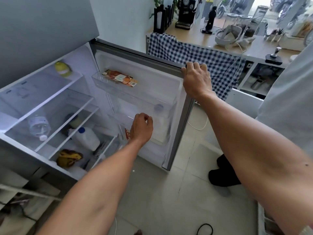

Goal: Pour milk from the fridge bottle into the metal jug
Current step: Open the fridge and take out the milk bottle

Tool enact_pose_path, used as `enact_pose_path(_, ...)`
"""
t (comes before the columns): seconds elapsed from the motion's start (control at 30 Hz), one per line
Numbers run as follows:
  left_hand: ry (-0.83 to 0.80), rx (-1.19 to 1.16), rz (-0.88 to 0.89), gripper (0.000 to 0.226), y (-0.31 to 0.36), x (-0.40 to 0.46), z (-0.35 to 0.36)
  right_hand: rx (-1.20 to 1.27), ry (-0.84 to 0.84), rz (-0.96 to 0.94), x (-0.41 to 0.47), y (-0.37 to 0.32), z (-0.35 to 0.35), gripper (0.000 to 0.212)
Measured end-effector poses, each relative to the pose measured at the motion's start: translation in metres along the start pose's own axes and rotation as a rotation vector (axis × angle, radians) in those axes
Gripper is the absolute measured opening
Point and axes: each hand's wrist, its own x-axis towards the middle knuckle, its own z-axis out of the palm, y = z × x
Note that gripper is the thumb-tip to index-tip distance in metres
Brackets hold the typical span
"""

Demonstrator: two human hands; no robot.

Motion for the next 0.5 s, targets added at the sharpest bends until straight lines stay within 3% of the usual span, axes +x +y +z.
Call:
enact_pose_path(0.27, -0.172, -0.268, -0.344, 0.042, 0.010, 0.014, 0.036, -0.034, 0.113, 0.013, -0.006, -0.004, 0.010, 0.045)
enact_pose_path(0.4, -0.239, -0.645, -0.617, 0.054, 0.011, 0.021, 0.051, -0.033, 0.156, 0.032, -0.008, -0.008, 0.014, 0.045)
enact_pose_path(0.5, -0.238, -0.833, -0.684, 0.048, 0.014, 0.019, 0.052, -0.034, 0.173, 0.042, -0.009, -0.009, 0.015, 0.047)
